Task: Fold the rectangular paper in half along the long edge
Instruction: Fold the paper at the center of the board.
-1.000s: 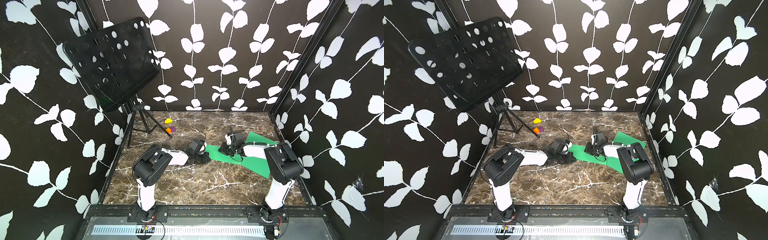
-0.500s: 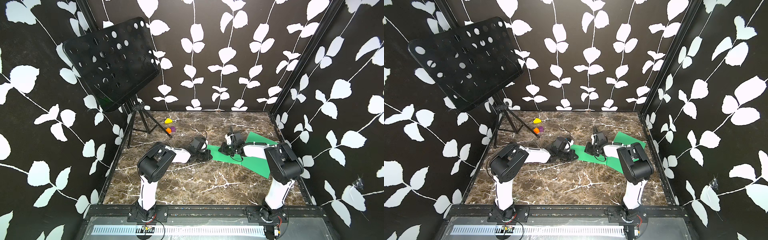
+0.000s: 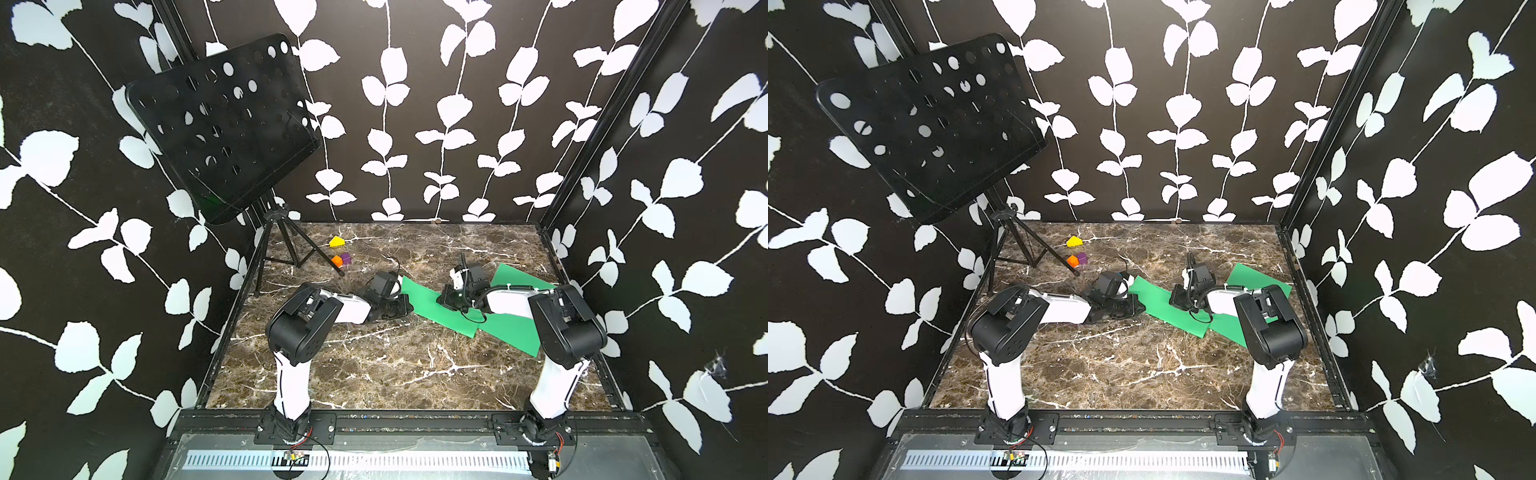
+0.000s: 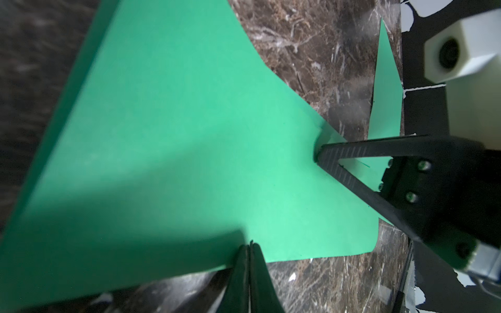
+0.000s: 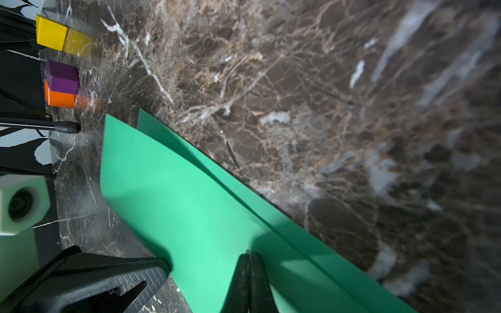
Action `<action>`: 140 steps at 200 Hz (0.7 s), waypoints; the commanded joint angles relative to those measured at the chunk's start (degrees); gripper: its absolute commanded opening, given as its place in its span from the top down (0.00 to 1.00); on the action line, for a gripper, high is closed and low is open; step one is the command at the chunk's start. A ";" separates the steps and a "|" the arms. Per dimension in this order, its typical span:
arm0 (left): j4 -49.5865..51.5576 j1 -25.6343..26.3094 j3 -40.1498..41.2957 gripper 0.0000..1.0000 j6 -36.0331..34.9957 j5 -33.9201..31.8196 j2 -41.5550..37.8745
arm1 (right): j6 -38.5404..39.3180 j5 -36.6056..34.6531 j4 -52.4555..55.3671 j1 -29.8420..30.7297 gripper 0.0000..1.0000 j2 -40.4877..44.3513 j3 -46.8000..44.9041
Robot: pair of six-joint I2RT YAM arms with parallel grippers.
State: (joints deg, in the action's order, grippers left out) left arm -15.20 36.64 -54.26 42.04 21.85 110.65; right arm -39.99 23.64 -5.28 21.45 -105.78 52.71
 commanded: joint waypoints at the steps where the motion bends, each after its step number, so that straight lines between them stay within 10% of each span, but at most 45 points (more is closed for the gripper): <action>1: 3.75 -0.61 0.91 0.92 -1.12 -1.50 -1.00 | 2.24 0.62 4.71 0.06 1.00 -2.40 -2.23; 45: 3.01 -0.59 0.96 0.92 -0.78 -0.66 -2.39 | 7.11 0.26 9.28 1.21 0.80 2.98 1.76; 102: 2.38 -0.56 0.97 0.91 -0.95 0.62 -1.59 | 7.01 -39.52 34.03 11.48 0.22 11.50 7.59; 140: 2.37 -0.56 0.78 0.91 -1.42 1.18 -1.37 | 5.81 -42.53 39.99 14.21 0.17 8.46 10.46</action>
State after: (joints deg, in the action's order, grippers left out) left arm -15.09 36.51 -54.26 41.91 22.92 110.43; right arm -33.01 -10.48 26.11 34.96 -95.02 61.78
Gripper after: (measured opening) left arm 0.091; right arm 0.829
